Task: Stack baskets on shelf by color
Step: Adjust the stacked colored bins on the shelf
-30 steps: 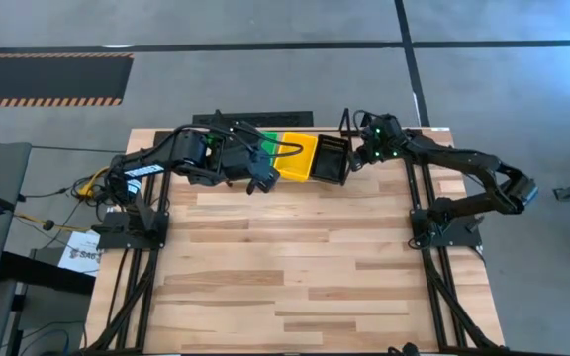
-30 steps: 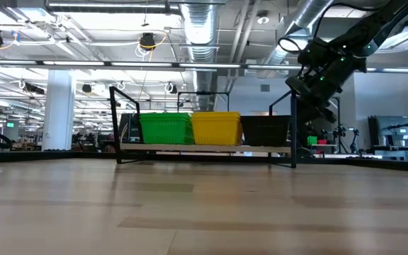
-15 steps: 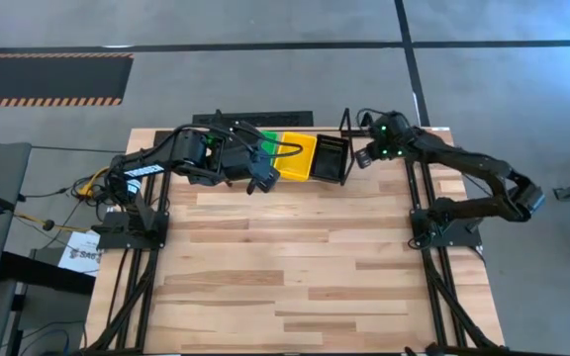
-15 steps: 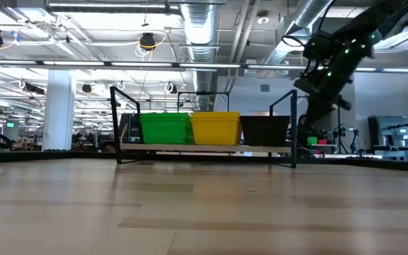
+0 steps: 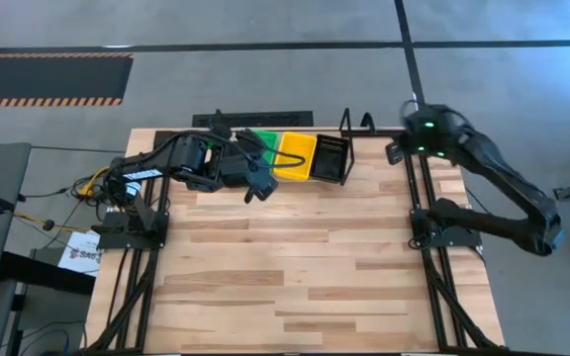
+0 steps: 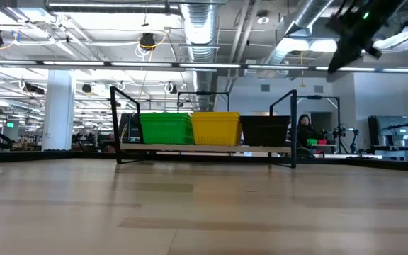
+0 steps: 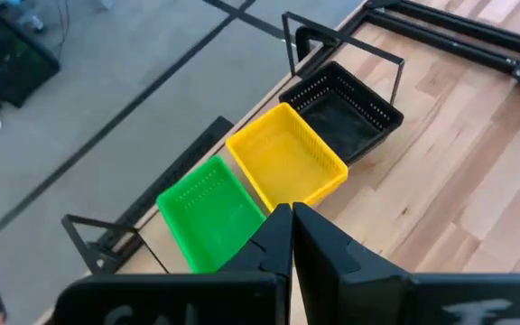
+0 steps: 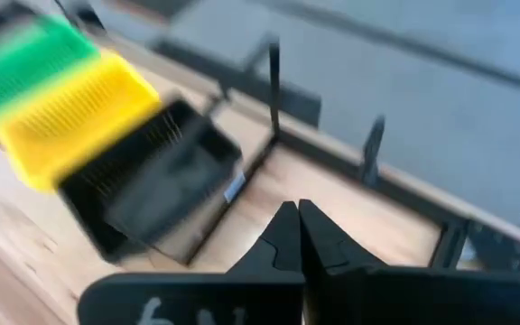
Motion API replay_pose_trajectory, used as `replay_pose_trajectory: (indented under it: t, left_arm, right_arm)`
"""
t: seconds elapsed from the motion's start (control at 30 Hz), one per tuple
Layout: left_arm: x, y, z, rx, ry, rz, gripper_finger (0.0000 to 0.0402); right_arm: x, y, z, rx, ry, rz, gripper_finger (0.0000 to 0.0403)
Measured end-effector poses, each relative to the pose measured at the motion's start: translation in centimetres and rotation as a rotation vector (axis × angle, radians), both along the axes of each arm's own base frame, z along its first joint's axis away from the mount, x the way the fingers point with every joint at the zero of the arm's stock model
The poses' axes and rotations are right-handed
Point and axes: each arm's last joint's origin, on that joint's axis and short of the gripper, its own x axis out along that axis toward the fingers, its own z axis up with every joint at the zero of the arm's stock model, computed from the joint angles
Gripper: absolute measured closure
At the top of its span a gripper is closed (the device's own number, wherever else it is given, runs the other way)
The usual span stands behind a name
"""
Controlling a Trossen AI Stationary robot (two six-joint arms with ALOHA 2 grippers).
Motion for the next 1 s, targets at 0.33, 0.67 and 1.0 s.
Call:
replay_pose_trajectory:
  t: [0.33,0.67,1.0]
  left_arm:
    - [-0.5,-0.9,-1.5,0.031,0.072,-0.018,0.0401]
    - [-2.2,-1.0,-1.7,0.0,0.047,0.018,0.0401]
    - [-3.4,-1.8,-0.8,0.001,0.021,-0.023,0.0401]
  right_arm:
    - [-3.8,4.9,4.7,-0.142,-0.296,0.053,0.0403]
    - [-0.4,5.1,4.9,-0.019,-0.396,0.289,0.0403]
    - [6.3,4.4,6.3,-0.111,-0.4,0.467,0.0403]
